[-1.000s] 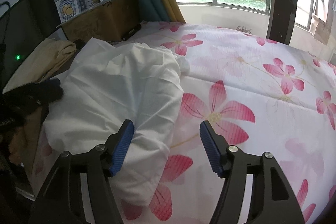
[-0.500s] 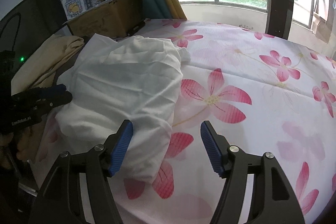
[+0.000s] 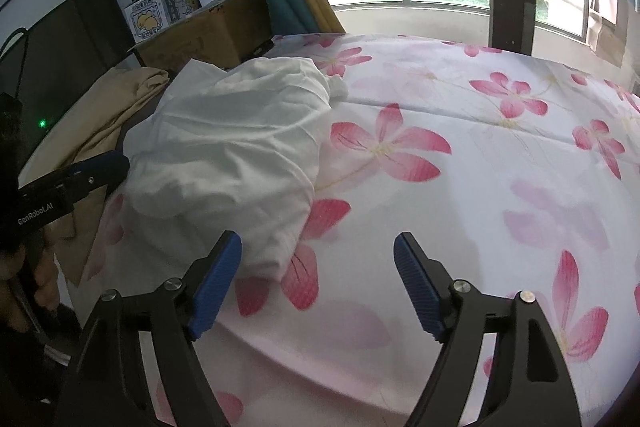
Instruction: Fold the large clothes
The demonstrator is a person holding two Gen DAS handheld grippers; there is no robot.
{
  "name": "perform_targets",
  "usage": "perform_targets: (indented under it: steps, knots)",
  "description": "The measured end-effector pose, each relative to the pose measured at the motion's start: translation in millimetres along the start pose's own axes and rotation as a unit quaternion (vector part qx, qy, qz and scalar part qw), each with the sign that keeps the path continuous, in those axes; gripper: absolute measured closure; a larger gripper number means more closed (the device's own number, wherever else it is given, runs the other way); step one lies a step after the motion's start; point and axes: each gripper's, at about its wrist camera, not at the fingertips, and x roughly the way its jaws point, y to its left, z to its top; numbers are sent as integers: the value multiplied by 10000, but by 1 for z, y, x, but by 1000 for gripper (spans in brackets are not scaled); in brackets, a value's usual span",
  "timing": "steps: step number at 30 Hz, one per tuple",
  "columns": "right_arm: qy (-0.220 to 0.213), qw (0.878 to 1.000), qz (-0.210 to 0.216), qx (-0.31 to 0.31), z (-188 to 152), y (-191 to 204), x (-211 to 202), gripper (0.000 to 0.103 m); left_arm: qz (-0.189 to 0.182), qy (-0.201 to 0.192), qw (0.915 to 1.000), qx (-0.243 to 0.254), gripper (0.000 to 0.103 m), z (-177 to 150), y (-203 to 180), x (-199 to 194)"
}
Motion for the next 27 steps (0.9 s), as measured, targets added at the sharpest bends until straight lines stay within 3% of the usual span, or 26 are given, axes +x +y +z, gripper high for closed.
perform_targets:
  steps: [27]
  knots:
    - [-349, 9968, -449, 555, -58, -61, -68, 24, -585, -177, 9976, 319, 50, -25, -85, -18]
